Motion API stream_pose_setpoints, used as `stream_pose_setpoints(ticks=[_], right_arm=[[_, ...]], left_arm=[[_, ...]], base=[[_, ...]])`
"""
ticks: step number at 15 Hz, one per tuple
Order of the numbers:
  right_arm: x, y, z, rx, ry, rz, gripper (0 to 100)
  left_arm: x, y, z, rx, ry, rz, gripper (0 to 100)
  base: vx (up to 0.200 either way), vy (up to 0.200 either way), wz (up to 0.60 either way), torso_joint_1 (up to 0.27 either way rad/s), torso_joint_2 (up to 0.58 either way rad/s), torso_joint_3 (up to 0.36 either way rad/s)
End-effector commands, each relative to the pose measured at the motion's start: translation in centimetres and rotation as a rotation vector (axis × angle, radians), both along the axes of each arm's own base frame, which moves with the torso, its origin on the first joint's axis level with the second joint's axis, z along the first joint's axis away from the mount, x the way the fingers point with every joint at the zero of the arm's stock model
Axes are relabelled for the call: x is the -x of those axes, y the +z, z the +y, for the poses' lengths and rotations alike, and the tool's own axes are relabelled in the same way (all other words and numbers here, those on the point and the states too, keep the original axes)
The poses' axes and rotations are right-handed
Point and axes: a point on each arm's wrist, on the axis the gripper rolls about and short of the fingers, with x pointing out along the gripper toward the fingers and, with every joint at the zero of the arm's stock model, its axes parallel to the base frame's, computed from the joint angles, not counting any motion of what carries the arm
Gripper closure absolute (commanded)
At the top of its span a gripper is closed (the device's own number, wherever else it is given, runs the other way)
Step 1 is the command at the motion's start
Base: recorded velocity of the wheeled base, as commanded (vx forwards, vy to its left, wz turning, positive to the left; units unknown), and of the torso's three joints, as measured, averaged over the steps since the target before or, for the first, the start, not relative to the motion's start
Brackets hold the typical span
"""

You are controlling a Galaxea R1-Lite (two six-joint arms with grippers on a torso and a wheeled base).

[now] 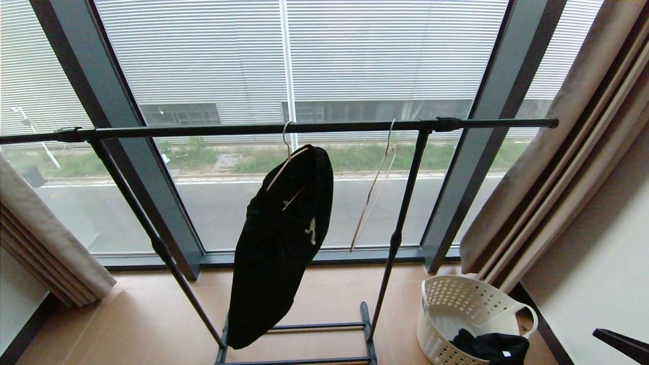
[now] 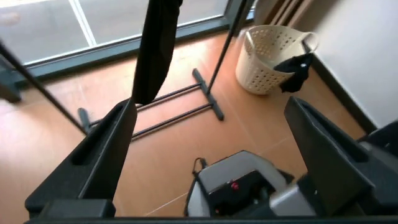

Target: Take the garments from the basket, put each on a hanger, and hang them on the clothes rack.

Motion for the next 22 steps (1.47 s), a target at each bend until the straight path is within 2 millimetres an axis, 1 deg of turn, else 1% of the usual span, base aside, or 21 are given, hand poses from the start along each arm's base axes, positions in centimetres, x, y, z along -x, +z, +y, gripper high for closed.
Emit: stream_pose_setpoints(ticks=[1,3,4,5,7,9,11,12,15,22], right_arm=[[2.3,-0.4,-0.7,-0.012,-0.057,-0.096,0],[3.6,-1.2,-1.1,-0.009,-0.105,-0.121,0],[3.7,-1.2,-1.2,-0.007,-0.110,-0.124,0],[4.7,-2.0,-1.5,0.002,-0.173,-0.155,0],[5.8,-2.7,-1.7,0.030,-0.288,-0.215,0],[6.2,-2.9,-1.5,0.049,-0.416,-0.267,0],[6.4,-2.9,-1.6,0.091,-0.484,-0.293,0],[6.5,-3.0,-1.6,0.094,-0.481,-0.309,0],[6.6,-3.1,-1.4,0.063,-0.374,-0.317,0],[6.6,-3.2,-1.4,0.005,-0.410,-0.300,0]], left_arm=[[1.6,0.0,0.1,-0.011,0.109,-0.161,0],[2.3,-0.1,0.1,-0.003,0.135,-0.249,0],[2.4,-0.1,0.1,0.000,0.134,-0.256,0],[3.0,-0.3,0.1,0.002,0.135,-0.331,0],[3.0,-0.3,0.1,0.003,0.137,-0.335,0],[3.0,-0.3,0.1,0.000,0.136,-0.335,0],[3.0,-0.3,0.1,0.004,0.137,-0.335,0],[3.0,-0.3,0.1,0.004,0.138,-0.335,0],[3.0,-0.3,0.1,0.004,0.138,-0.335,0],[3.0,-0.3,0.1,-0.001,0.139,-0.336,0]], base=[[0.000,0.000,0.00,0.000,0.00,0.000],[0.000,0.000,0.00,0.000,0.00,0.000],[0.000,0.000,0.00,0.000,0.00,0.000],[0.000,0.000,0.00,0.000,0.00,0.000],[0.000,0.000,0.00,0.000,0.00,0.000],[0.000,0.000,0.00,0.000,0.00,0.000],[0.000,0.000,0.00,0.000,0.00,0.000],[0.000,0.000,0.00,0.000,0.00,0.000],[0.000,0.000,0.00,0.000,0.00,0.000],[0.000,0.000,0.00,0.000,0.00,0.000]])
